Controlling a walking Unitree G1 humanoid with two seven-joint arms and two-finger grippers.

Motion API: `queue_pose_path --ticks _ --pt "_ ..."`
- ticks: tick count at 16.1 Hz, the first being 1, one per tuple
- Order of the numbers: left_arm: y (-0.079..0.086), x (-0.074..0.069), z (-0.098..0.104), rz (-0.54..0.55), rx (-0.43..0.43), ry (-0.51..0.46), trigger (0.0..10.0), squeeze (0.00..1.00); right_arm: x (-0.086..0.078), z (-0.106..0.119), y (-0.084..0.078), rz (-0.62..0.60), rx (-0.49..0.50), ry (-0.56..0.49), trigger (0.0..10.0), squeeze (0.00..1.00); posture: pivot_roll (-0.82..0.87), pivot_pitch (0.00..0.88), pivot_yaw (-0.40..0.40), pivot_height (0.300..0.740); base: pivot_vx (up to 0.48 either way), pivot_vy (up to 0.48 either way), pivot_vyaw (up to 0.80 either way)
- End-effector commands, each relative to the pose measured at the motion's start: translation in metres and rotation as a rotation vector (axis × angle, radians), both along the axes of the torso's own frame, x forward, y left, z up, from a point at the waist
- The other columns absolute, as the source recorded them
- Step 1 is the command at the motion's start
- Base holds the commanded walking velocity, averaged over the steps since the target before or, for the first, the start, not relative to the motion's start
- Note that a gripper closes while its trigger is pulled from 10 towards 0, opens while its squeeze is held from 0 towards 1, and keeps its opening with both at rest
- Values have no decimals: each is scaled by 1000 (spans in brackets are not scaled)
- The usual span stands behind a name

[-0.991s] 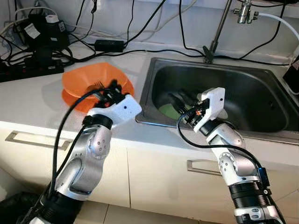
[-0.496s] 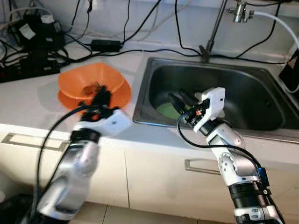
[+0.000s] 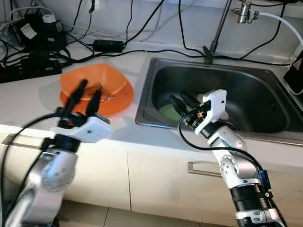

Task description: Kitchen organization

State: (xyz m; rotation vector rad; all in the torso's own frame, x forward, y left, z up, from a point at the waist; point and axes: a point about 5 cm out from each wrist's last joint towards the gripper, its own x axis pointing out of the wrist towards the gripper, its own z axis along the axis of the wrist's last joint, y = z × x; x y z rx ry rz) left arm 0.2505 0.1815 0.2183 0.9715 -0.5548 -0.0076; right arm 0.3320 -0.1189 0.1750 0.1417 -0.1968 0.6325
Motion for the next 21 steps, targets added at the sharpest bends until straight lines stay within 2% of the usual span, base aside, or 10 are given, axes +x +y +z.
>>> queue_pose_path --ticks 1,2,3,4,7,8,11,15,19,21 --pt "2 -5 -4 -41 -18 31 10000 1000 2 3 2 5 -2 -8 10000 0 120 51 -43 740 0 0 0" --pt "7 -8 -10 -46 -48 54 10000 1000 3 3 3 7 -1 -9 10000 0 120 49 -41 740 0 0 0" --pt "13 -10 -15 -41 -47 72 10000 776 3 3 3 8 0 -10 10000 0 121 48 -41 740 0 0 0" --pt "16 -11 -17 -44 -36 78 10000 0 3 3 3 8 1 -10 10000 0 123 45 -40 740 0 0 0" --pt "28 -10 -23 -26 80 124 10000 0 2 2 4 13 3 -10 10000 0 124 40 -40 740 0 0 0" --pt "35 -7 -26 -19 167 152 10000 0 3 3 5 17 6 -12 10000 0 127 33 -39 740 0 0 0" --pt "42 -3 -28 -15 242 176 10000 0 3 3 6 18 8 -15 10000 0 126 31 -38 740 0 0 0" --pt "46 12 -27 0 266 168 10000 0 4 4 6 14 11 -18 10000 0 121 36 -44 740 0 0 0" --pt "31 31 -19 -50 232 144 10000 0 4 6 5 20 12 -23 10000 0 109 37 -39 740 0 0 0" --pt "29 34 -18 -64 234 142 10000 0 2 7 6 45 8 -30 10000 0 103 38 -35 740 0 0 0"
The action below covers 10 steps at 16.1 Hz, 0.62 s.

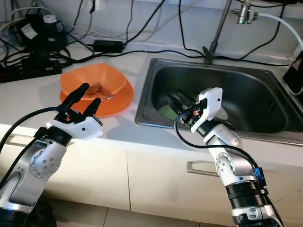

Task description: Kitchen organization

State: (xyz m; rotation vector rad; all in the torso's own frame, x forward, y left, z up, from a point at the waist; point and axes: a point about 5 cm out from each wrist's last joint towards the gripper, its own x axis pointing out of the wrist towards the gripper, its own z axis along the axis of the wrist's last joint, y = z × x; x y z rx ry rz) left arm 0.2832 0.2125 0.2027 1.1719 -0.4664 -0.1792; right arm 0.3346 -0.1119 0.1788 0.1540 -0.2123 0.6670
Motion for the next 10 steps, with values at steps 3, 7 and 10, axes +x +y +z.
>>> queue_pose_path --ticks 3,7,10 --pt "-6 4 0 -35 2 22 10000 0 -11 3 -2 107 -40 -47 10000 0 96 42 -32 740 0 0 0" --pt "-6 5 0 -44 -3 38 10000 0 -22 3 -3 230 -60 -61 10000 0 99 44 -31 740 0 0 0" --pt "-4 5 -4 -37 -12 66 10000 0 -25 3 -6 255 -70 -64 10000 0 95 46 -28 740 0 0 0"
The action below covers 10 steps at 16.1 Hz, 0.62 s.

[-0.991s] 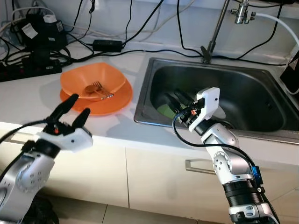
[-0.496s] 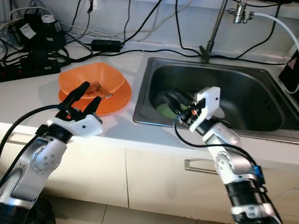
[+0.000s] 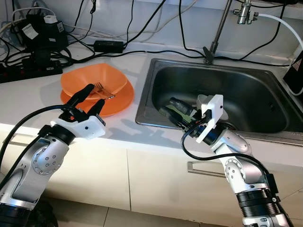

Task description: Kitchen organization

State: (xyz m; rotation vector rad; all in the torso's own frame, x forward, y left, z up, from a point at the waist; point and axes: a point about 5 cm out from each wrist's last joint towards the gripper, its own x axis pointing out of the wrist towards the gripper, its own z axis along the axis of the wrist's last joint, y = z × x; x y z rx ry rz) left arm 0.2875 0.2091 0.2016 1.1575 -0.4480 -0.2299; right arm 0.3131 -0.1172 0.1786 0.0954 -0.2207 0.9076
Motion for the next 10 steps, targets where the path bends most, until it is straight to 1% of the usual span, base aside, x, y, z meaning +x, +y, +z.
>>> queue_pose_path --ticks 1,2,5,6,7,9,10 --pt "-1 1 -5 -4 2 36 10000 0 -4 3 -1 37 -2 -16 10000 0 95 46 -30 740 0 0 0" --pt "0 3 -8 7 11 56 10000 0 -6 3 0 44 -3 -17 10000 0 95 46 -30 740 0 0 0" --pt "6 12 -16 87 50 99 10000 0 -6 3 1 44 -3 -17 10000 0 94 46 -27 740 0 0 0" --pt "6 15 -15 91 44 94 10000 0 -7 3 3 47 -2 -18 10000 0 94 46 -27 740 0 0 0" --pt "5 16 -14 89 40 91 10000 0 -7 3 3 47 -1 -18 10000 0 94 46 -27 740 0 0 0" --pt "0 25 -12 93 32 73 10000 0 -6 2 4 43 -11 -15 10000 0 87 41 -27 740 0 0 0" --pt "-1 27 -11 91 31 69 10000 0 -6 2 5 43 -12 -15 10000 0 86 42 -28 740 0 0 0"
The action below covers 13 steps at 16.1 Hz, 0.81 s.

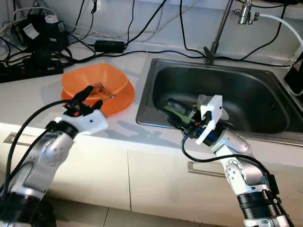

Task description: Kitchen organization

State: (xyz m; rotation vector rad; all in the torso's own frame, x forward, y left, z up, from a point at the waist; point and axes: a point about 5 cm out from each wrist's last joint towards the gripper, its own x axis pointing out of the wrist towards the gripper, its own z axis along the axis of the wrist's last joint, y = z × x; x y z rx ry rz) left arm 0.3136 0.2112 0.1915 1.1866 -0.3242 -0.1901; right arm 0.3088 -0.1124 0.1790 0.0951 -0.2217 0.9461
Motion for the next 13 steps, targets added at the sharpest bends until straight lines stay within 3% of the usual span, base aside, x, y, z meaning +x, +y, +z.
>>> queue_pose_path --ticks 1,13 --pt "-6 4 0 -15 15 -7 10000 0 -2 2 0 9 -7 -12 10000 0 86 41 -28 740 0 0 0" --pt "-18 11 -10 -83 23 42 10000 0 -2 2 -1 -9 -20 -17 10000 0 63 40 -18 740 0 0 0"
